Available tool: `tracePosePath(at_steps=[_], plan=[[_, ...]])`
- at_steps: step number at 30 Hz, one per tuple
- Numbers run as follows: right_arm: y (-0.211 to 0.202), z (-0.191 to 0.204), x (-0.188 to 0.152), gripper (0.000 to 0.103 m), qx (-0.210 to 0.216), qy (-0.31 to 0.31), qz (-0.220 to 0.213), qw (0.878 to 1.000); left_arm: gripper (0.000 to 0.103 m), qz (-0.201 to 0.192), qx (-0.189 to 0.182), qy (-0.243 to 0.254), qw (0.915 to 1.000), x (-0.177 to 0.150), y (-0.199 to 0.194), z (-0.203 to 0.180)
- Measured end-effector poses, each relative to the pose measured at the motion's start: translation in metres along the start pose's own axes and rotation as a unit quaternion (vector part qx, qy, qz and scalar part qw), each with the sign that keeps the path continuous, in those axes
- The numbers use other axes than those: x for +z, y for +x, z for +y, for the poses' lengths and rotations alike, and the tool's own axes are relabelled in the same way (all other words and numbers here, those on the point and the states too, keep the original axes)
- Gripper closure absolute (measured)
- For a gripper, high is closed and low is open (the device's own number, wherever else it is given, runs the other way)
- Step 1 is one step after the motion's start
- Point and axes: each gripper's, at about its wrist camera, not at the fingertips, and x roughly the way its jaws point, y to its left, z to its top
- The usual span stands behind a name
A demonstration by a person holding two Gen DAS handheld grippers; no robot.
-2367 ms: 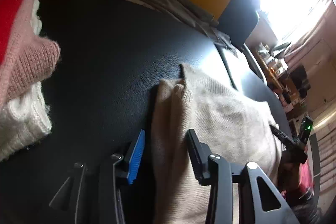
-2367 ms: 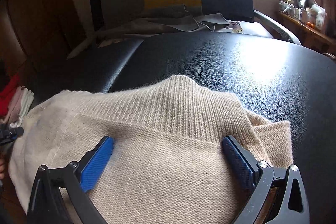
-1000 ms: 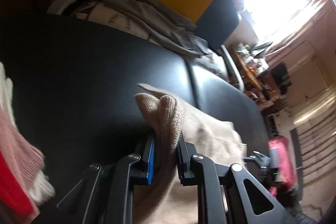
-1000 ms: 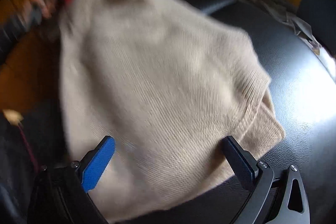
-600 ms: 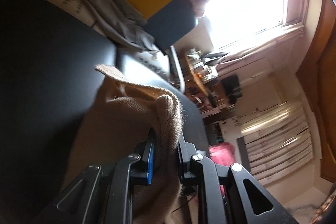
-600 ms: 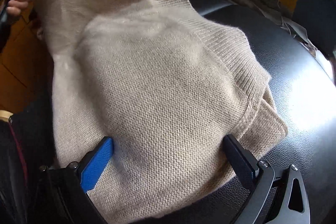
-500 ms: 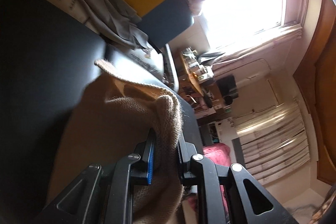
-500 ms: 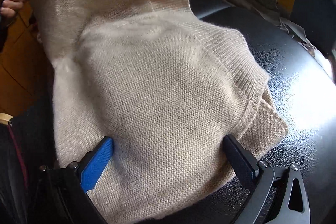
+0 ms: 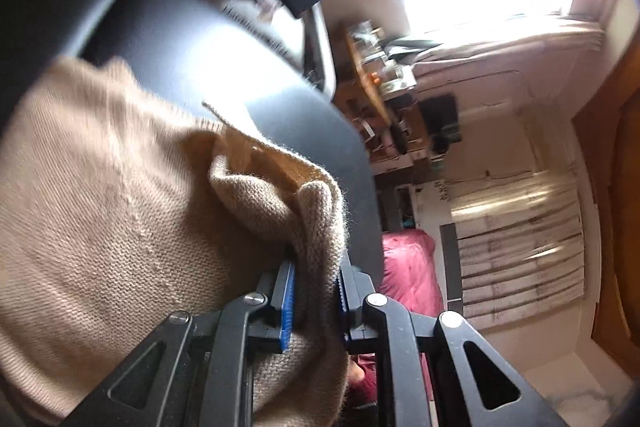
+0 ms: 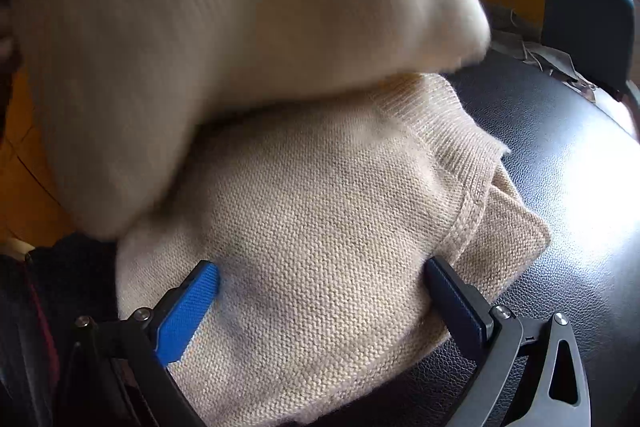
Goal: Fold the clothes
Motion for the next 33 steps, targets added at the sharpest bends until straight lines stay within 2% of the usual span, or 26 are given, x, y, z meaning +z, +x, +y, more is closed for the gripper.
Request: tracePosePath(at_steps=[3,8,13,14,18,21,24,27,29,31,33], plan=[[-0.002,-0.007,-0.001,0.000,0.006,0.005,-0.009,1.000,0.087,0.012,0.005,-0.022,0.9997,0.000,0.021,0.011],[-0.015,-0.026,-0.011,0.000,0.007,0.007,-0.016,1.000,0.087,0.029,0.018,-0.032,0.9989,-0.009,0.047,0.017],[-0.021,-0.029,-0.014,0.000,-0.018,-0.015,-0.017,1.000,0.084,0.056,0.034,-0.038,0.9971,-0.012,0.063,0.023],[-0.022,-0.028,-0.015,0.000,-0.028,-0.026,-0.016,0.999,0.080,0.061,0.032,-0.037,0.9970,-0.013,0.060,0.020],[-0.037,-0.029,-0.024,0.000,-0.058,-0.045,0.003,0.997,0.078,0.076,0.007,-0.022,0.9968,-0.015,0.042,-0.001],[-0.055,-0.036,-0.033,0.000,-0.067,-0.028,0.014,0.997,0.078,0.085,-0.046,-0.014,0.9953,-0.011,0.023,-0.020],[-0.075,-0.040,-0.049,0.000,-0.072,-0.006,0.032,0.997,0.078,0.065,-0.074,0.019,0.9949,-0.004,-0.008,-0.036],[-0.092,-0.031,-0.055,0.000,-0.069,0.017,0.050,0.996,0.077,0.018,-0.063,0.050,0.9966,0.006,-0.048,-0.030],[-0.100,0.000,-0.053,0.000,-0.042,0.044,0.047,0.997,0.077,-0.027,-0.036,0.064,0.9969,0.010,-0.076,-0.014],[-0.114,0.018,-0.057,0.000,0.004,0.069,0.016,0.998,0.076,-0.063,-0.014,0.054,0.9964,0.009,-0.100,0.015],[-0.105,0.047,-0.044,0.000,0.043,0.078,-0.018,0.996,0.076,-0.097,0.008,0.038,0.9945,0.007,-0.124,0.048]])
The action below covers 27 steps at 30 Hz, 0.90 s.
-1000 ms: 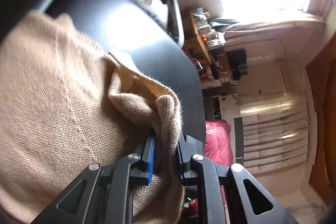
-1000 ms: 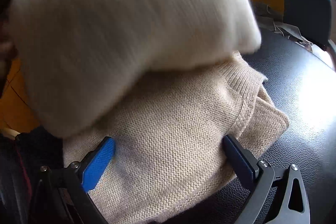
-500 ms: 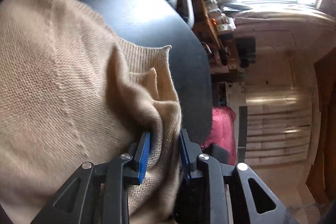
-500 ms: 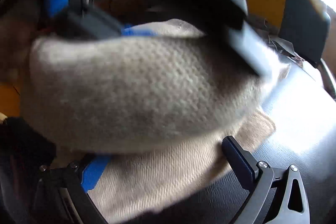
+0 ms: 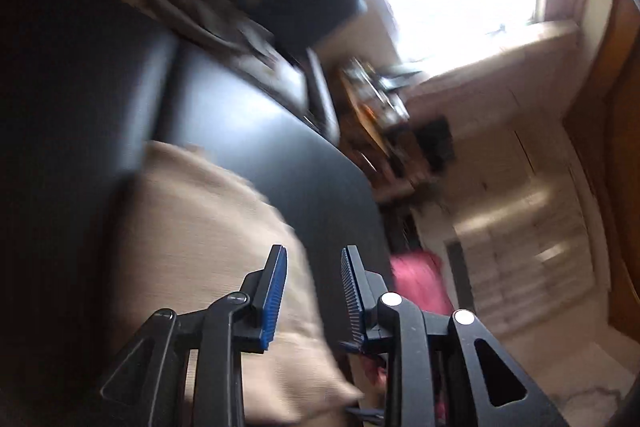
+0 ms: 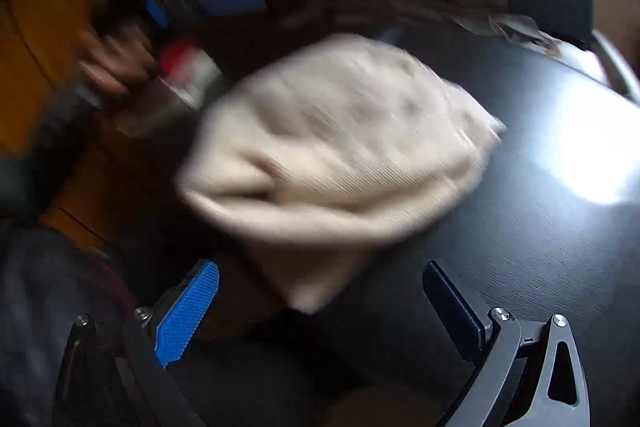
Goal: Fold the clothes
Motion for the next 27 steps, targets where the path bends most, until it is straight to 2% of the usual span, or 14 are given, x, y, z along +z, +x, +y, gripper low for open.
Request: tracePosePath(at_steps=[3,5,7,10,12,14,15,16,17,18,20,24,27], plan=[[0.008,0.012,0.021,0.000,0.074,0.029,-0.017,0.997,0.076,-0.024,0.028,-0.019,0.9992,-0.012,-0.021,0.045],[0.024,0.014,0.032,0.000,0.118,0.048,0.013,0.992,0.076,-0.026,0.038,-0.013,0.9989,-0.024,-0.024,0.063],[0.046,0.017,0.030,0.000,0.140,0.063,0.060,0.986,0.076,-0.025,0.037,0.009,0.9990,-0.038,-0.026,0.075],[0.079,0.010,0.021,0.000,0.165,0.104,0.108,0.975,0.076,-0.010,0.013,0.050,0.9986,-0.055,-0.010,0.070],[0.084,0.008,0.016,0.000,0.214,0.135,0.072,0.965,0.076,0.004,0.002,0.083,0.9965,-0.067,0.005,0.062],[0.080,0.010,0.006,0.000,0.287,0.154,0.013,0.945,0.076,0.029,0.010,0.123,0.9920,-0.079,0.024,0.055],[0.078,0.009,-0.005,0.000,0.279,0.155,-0.004,0.948,0.076,0.043,0.019,0.133,0.9899,-0.084,0.031,0.056],[0.079,0.001,-0.018,0.000,0.242,0.170,-0.002,0.955,0.076,0.058,0.028,0.144,0.9875,-0.089,0.038,0.058],[0.078,-0.007,-0.028,0.010,0.217,0.194,0.000,0.957,0.076,0.067,0.031,0.148,0.9862,-0.093,0.042,0.060],[0.067,-0.014,-0.037,0.017,0.202,0.211,-0.016,0.956,0.076,0.067,0.026,0.147,0.9866,-0.094,0.041,0.063],[0.045,-0.026,-0.052,0.015,0.174,0.241,-0.053,0.953,0.076,0.058,0.011,0.139,0.9886,-0.092,0.035,0.065],[-0.007,-0.034,-0.050,0.011,0.121,0.248,-0.145,0.950,0.076,0.036,-0.008,0.117,0.9924,-0.088,0.018,0.071],[-0.016,-0.045,-0.039,0.011,0.060,0.261,-0.172,0.948,0.076,0.024,-0.004,0.129,0.9914,-0.094,0.007,0.074]])
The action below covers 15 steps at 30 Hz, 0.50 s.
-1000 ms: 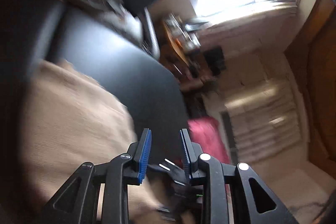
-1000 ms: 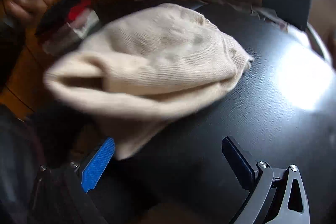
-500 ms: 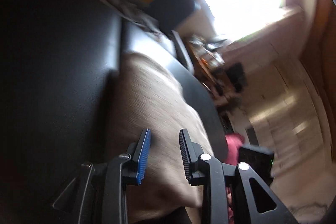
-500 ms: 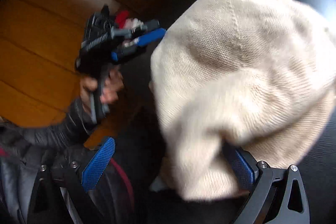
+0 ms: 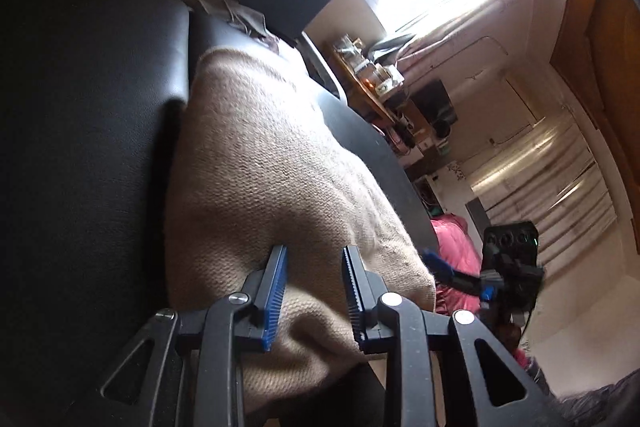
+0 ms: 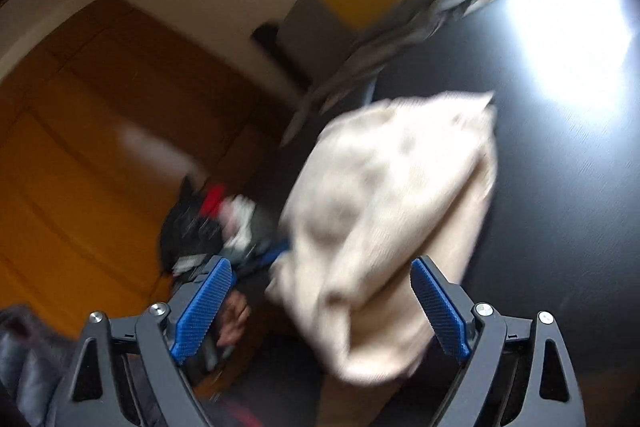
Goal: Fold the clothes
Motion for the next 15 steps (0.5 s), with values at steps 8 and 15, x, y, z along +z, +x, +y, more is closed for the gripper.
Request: tracePosePath(at_steps=[8,15], plan=[[0.047,-0.012,0.035,0.037,-0.101,0.032,0.009,0.994,0.076,-0.005,0.012,0.047,0.9988,-0.016,-0.015,-0.011],[0.052,0.016,0.047,0.086,-0.217,-0.056,0.054,0.973,0.075,-0.002,-0.011,0.049,0.9987,-0.027,-0.017,-0.008]])
